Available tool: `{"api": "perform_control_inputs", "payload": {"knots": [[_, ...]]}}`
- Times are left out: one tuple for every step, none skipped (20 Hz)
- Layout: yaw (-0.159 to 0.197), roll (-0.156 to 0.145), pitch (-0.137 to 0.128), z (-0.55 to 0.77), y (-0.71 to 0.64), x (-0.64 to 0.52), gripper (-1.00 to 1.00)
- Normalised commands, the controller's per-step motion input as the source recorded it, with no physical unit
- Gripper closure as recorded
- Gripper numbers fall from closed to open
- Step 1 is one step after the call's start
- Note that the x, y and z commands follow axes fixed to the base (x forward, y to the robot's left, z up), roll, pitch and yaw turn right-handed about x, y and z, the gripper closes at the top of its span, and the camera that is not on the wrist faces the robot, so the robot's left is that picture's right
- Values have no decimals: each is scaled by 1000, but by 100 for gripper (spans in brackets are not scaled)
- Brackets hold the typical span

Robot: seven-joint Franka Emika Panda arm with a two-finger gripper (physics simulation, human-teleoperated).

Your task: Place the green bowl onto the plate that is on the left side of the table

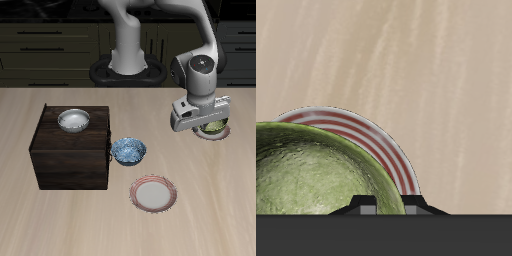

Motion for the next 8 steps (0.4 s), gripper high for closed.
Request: {"api": "perform_control_inputs", "payload": {"knots": [[23, 3, 113, -443, 22, -207, 100], [24, -32, 14, -206, -6, -138, 100], [70, -43, 30, -203, 29, -140, -100], [0, 81, -2, -203, 165, -365, -100], [42, 77, 13, -76, 117, -238, -100], [13, 7, -15, 24, -15, -97, -100], [4, 59, 19, -22, 89, -191, -100], [48, 61, -63, 93, 146, -282, -100]]}}
